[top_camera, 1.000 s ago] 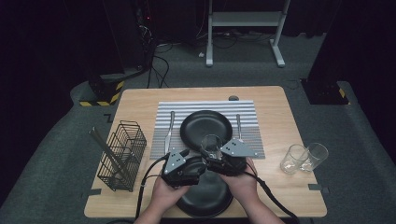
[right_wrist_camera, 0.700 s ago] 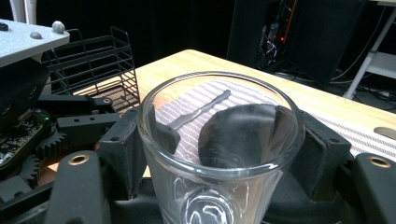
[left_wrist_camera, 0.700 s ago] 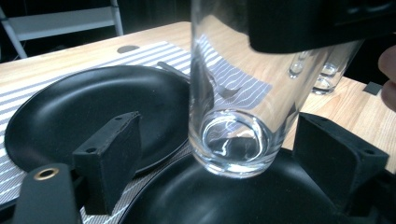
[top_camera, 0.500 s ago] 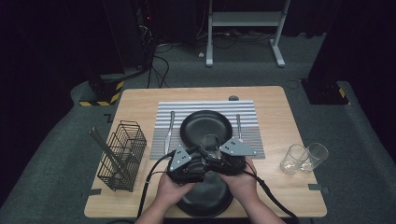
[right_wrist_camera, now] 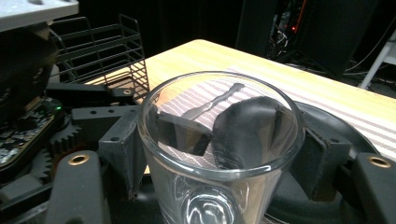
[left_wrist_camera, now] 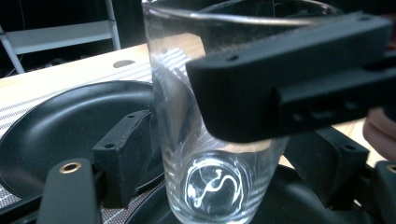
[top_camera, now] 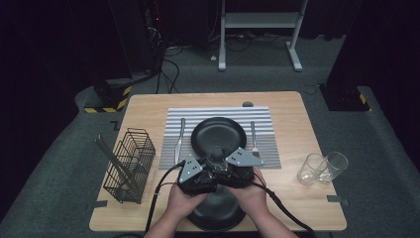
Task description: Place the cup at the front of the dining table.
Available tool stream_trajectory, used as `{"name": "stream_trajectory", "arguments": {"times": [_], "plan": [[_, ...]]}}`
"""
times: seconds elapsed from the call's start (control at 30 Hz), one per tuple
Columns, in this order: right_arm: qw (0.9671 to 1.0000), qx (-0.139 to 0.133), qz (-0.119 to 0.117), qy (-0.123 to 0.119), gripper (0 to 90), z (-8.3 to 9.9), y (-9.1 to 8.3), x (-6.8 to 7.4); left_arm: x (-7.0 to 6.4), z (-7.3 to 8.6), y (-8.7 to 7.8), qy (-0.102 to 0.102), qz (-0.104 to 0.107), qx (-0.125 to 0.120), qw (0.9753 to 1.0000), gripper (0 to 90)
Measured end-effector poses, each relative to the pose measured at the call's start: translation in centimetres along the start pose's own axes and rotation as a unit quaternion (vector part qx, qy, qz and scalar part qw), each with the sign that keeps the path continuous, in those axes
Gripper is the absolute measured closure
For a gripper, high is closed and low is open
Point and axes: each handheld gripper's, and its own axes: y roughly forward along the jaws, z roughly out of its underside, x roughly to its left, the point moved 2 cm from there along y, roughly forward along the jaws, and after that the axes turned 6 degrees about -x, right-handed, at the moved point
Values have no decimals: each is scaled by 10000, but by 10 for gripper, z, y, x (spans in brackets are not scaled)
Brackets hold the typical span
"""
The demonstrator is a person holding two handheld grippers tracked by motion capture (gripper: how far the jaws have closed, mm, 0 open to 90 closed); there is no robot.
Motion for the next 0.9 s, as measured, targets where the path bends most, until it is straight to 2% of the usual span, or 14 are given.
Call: {"name": "stream_trajectory", "arguments": {"times": [0.43,0.67,0.9], "plan": [[9999,76,-123,90,292,3,2,4,0,2,1,-15,-3,-63,10000,284],[9998,107,-161,50,291,3,4,6,-1,2,-1,120,-103,-39,9999,301],[9998,138,-125,-64,288,3,4,8,-1,2,-1,98,-99,41,9999,304]]}}
